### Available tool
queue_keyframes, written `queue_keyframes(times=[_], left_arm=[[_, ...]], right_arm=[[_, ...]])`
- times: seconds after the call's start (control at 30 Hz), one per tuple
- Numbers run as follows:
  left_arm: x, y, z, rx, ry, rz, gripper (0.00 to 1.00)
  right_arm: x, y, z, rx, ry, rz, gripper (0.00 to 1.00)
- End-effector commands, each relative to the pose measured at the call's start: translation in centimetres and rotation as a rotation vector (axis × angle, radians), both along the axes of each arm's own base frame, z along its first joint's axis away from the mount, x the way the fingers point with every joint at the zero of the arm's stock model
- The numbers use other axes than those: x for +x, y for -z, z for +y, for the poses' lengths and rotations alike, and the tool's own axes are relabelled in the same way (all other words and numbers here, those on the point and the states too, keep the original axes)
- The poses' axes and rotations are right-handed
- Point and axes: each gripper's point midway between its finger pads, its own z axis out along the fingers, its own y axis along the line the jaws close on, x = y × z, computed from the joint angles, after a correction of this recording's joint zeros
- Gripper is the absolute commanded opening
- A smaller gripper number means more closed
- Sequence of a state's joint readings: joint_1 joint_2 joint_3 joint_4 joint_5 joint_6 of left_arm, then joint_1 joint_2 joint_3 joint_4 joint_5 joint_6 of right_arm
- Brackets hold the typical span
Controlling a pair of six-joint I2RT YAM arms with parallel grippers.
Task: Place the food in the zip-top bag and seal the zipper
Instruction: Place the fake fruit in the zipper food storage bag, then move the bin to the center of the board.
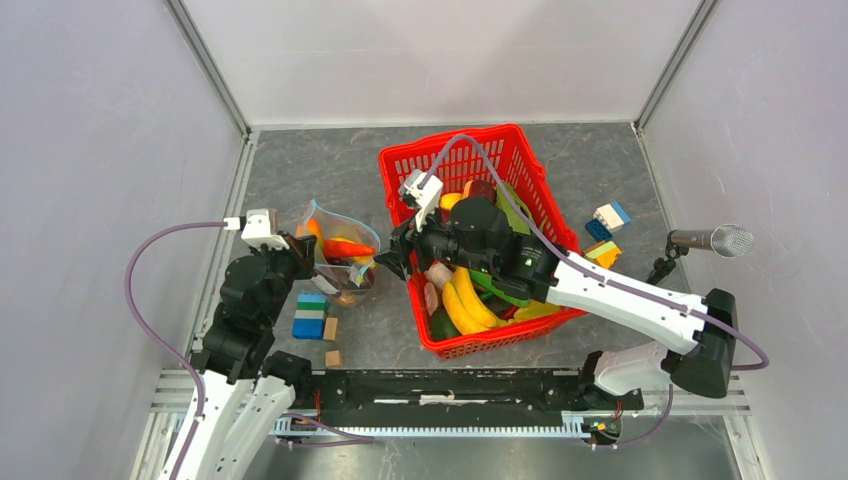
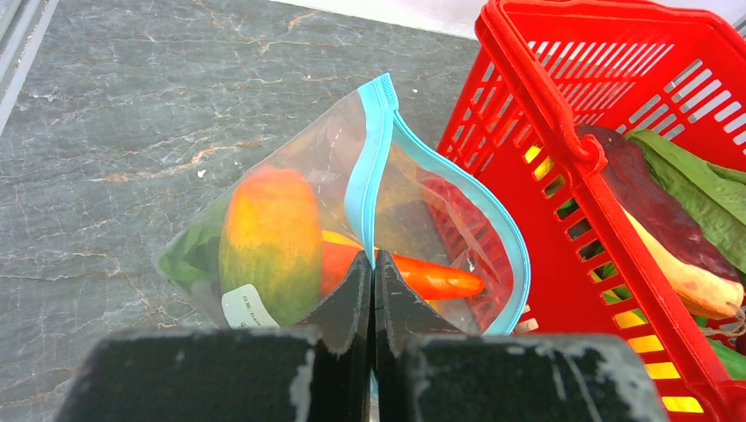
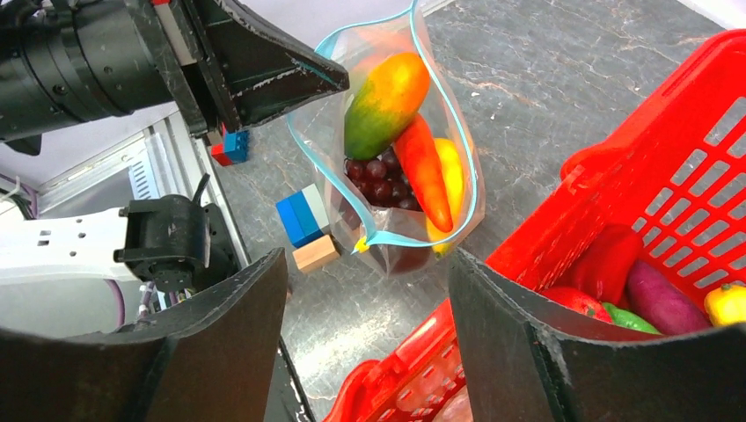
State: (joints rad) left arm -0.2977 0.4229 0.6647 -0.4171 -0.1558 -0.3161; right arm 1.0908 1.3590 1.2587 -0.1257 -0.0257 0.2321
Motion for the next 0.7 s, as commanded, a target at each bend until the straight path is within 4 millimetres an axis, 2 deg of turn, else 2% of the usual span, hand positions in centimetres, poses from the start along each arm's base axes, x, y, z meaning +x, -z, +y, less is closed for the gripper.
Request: queue_keyframes(times=[0.0, 0.3, 0.37, 0.43, 0.5, 0.67], left_arm=[[0.3, -2.4, 0.0, -0.032, -0.007, -0.073, 0.02], [0.2, -2.4, 0.0, -0.032, -0.007, -0.075, 0.02], [0.2, -2.4, 0.1, -0.032, -0.009, -0.076, 0.02], [0.2, -2.4, 0.1, -0.032, -0.008, -0.075, 0.02], [0.3, -2.4, 0.0, -0.032, -0.007, -0.075, 0.02], [0.3, -2.4, 0.0, -0.032, -0.007, -0.075, 0.02]], right_arm=[[-1.6, -2.3, -0.4, 0.084, -0.057, -0.019, 0.72], [-4.1, -2.5, 0.4, 0.128, -0.196, 0.018, 0.72], [-4.1, -1.9, 0.2, 0.098, -0.193, 0.011, 0.71], [-2.8, -0.6, -0.8, 0.010, -0.122, -0.006, 0.71], [-2.5, -0.5, -1.6, -0.036, -0.098, -0.019, 0.70], [-4.9, -1.2, -0.9, 0.021, -0.217, -0.022, 0.70]])
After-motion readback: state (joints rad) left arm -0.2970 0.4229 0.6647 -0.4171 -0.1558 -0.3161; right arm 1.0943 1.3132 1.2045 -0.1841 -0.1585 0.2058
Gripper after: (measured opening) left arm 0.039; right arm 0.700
